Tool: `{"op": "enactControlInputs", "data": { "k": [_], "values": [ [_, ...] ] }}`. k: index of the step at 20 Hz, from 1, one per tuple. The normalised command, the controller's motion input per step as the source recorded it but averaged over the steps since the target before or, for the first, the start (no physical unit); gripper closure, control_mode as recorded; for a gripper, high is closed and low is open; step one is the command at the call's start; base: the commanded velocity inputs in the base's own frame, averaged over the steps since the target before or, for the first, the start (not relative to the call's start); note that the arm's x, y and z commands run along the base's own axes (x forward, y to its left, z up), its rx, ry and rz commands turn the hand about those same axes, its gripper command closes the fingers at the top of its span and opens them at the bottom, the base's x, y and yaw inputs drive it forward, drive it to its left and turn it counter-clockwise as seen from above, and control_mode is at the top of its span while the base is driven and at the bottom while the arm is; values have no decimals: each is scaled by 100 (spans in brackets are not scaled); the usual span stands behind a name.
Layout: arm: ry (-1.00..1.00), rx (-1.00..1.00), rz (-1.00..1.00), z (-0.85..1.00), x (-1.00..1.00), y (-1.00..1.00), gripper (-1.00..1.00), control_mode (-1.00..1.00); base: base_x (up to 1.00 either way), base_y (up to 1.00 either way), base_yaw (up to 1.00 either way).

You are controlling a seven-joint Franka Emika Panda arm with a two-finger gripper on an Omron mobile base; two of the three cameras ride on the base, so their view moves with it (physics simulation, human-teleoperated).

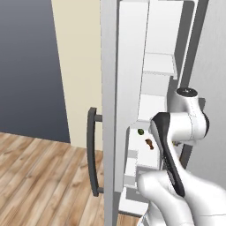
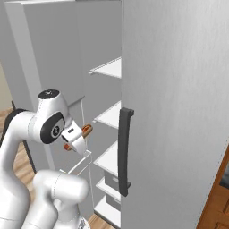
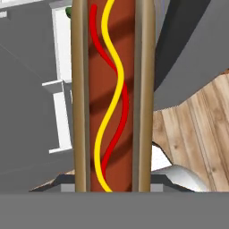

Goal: Store the hot dog in the freezer for long-term storage. Close the freezer door after placing the cooked food.

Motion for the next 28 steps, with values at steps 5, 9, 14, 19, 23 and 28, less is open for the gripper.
{"op": "enactControlInputs", "data": {
  "k": [5, 9, 14, 19, 23, 28],
  "values": [
    [-9, -4, -3, -28, 56, 0, 100, -100, 0, 0, 0],
    [-6, -5, -1, -32, 58, 0, 100, -100, 0, 0, 0],
    [-7, -7, 0, -40, 50, -2, 100, -100, 0, 0, 0],
    [-1, 0, 0, -17, 44, 0, 100, -100, 0, 0, 0],
    [0, 0, 0, -17, 47, 0, 100, -100, 0, 0, 0],
    [-1, 0, 0, -12, 69, -1, 100, -100, 0, 0, 0]
  ]
}}
